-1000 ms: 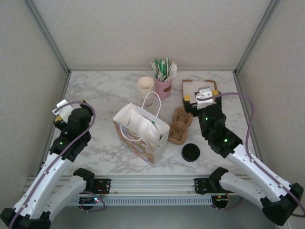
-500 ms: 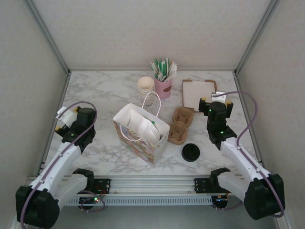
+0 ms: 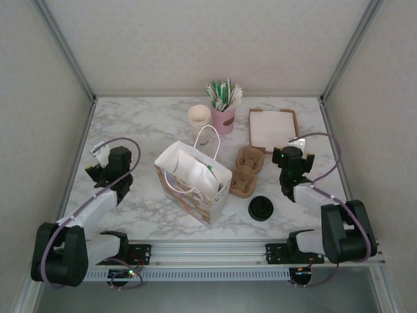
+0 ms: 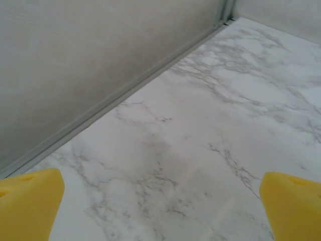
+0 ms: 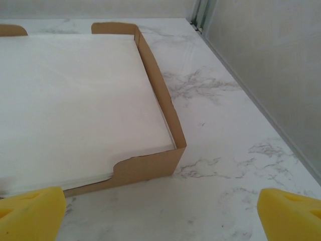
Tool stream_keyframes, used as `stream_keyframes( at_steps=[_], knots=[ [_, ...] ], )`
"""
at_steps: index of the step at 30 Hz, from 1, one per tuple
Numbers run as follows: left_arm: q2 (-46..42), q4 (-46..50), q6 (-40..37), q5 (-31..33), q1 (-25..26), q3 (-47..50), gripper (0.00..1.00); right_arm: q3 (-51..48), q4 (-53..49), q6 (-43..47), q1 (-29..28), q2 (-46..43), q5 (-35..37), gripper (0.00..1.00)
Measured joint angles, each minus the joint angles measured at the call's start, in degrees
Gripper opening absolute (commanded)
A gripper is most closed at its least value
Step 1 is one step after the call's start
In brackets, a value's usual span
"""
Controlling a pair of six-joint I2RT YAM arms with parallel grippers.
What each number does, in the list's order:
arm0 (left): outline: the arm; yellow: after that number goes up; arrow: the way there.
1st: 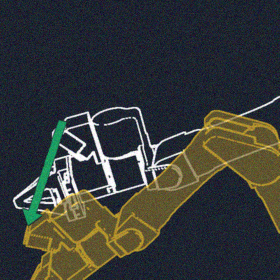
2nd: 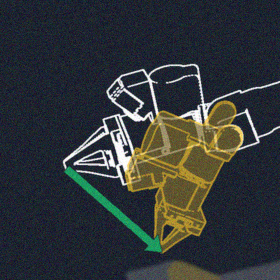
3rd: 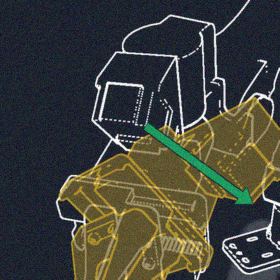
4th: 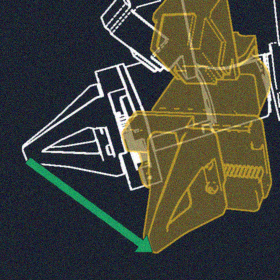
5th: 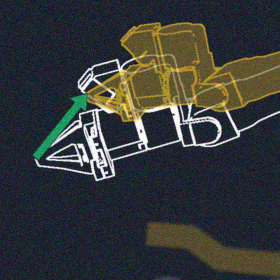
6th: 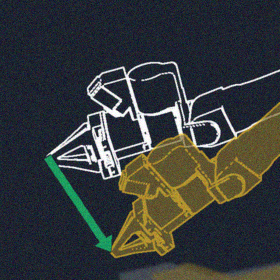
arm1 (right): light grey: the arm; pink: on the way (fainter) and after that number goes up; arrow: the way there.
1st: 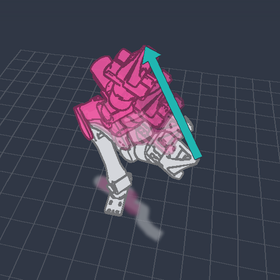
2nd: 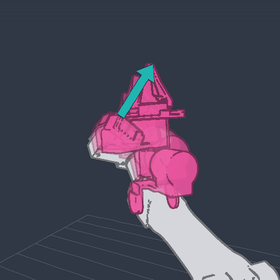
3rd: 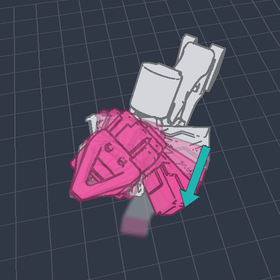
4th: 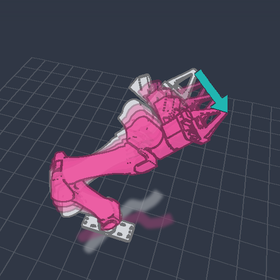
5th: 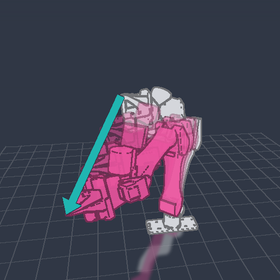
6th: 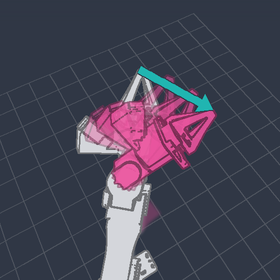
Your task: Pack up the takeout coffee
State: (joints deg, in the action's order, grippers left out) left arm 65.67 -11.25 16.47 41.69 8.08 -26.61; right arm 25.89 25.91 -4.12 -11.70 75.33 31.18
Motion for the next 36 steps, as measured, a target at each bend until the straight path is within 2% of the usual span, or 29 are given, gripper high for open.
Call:
stream_keyframes(
  at_steps=[8,16,22,27,36],
  knots=[
    [6.1,-9.0,-7.6,-7.7,-1.4,2.8,1.0,-0.1,4.9,0.7,0.0,2.6,-1.9,0.99],
    [9.7,-17.1,-11.0,-19.5,-2.3,2.8,1.0,-0.1,8.5,3.0,0.1,4.5,-5.9,0.99],
    [12.8,-26.1,-12.3,-21.4,-2.6,3.6,1.0,-0.1,11.4,4.1,0.1,6.5,-7.5,0.99],
    [20.1,-34.2,-14.5,-25.6,-2.9,4.6,1.0,-0.1,13.4,5.0,0.1,9.6,-7.7,0.99],
    [22.5,-36.3,-15.3,-28.8,-3.2,4.7,1.0,-0.1,13.9,5.4,0.3,10.5,-9.2,0.99]
  ],
)
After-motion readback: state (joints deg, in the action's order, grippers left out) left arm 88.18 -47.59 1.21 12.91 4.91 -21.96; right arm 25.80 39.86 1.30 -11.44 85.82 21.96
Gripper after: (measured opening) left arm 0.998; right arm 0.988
